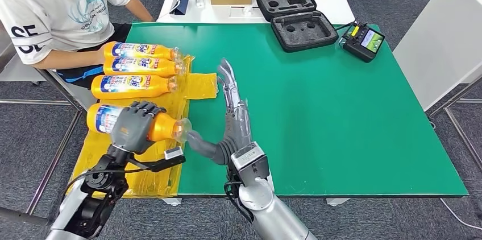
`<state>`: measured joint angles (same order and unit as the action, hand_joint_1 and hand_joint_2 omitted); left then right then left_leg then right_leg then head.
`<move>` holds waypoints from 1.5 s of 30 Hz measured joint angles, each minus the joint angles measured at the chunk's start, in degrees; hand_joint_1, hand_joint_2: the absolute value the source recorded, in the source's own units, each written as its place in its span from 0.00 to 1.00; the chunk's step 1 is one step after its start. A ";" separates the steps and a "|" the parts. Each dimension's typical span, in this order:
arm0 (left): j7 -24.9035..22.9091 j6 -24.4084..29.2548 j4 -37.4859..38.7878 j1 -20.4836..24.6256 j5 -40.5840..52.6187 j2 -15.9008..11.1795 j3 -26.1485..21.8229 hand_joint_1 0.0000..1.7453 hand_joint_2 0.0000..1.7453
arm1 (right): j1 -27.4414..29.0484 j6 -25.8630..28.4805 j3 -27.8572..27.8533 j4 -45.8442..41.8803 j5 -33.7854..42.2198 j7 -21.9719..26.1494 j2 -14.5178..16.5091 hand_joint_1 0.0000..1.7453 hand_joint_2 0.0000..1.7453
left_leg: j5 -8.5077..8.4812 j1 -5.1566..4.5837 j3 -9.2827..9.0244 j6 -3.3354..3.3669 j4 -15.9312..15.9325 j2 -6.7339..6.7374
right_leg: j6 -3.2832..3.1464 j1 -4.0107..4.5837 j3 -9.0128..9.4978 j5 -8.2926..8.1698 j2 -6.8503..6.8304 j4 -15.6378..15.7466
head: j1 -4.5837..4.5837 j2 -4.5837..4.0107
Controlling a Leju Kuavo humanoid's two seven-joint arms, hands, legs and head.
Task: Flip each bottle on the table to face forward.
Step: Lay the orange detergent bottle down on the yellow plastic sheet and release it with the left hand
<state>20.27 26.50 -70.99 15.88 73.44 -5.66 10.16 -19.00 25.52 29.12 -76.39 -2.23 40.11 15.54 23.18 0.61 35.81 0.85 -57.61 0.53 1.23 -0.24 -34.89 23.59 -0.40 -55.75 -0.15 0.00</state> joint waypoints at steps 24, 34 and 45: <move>4.09 -22.28 14.38 9.59 -8.93 -2.56 7.05 1.00 1.00 | -0.01 -1.92 -0.01 1.93 -0.69 0.00 0.00 0.00 1.00 | -0.02 0.01 0.00 0.00 0.00 -0.01 | 0.00 0.00 0.00 -0.01 -0.02 -0.01 | -0.02 0.00; 0.90 -23.83 18.61 12.27 -5.96 -3.68 9.70 0.88 1.00 | 0.01 -3.83 -0.47 3.13 0.35 0.00 0.02 0.00 1.00 | -0.02 0.01 -0.01 -0.01 0.00 -0.03 | 0.00 0.00 0.04 -0.01 -0.03 -0.01 | -0.01 0.00; -2.86 -26.05 23.24 15.27 -3.49 -3.81 11.99 0.00 1.00 | 0.02 -4.26 -1.20 3.88 0.06 0.00 0.20 0.00 1.00 | -0.03 0.01 -0.41 -0.02 0.03 -0.03 | -0.01 0.00 0.44 -0.01 -0.03 0.00 | -0.01 0.00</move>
<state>17.41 0.45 -47.75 31.15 69.96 -9.46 22.15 -18.98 21.26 27.92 -72.51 -2.17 40.11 15.74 23.16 0.62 35.40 0.83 -57.59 0.50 1.22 -0.23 -34.45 23.58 -0.43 -55.75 -0.16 0.00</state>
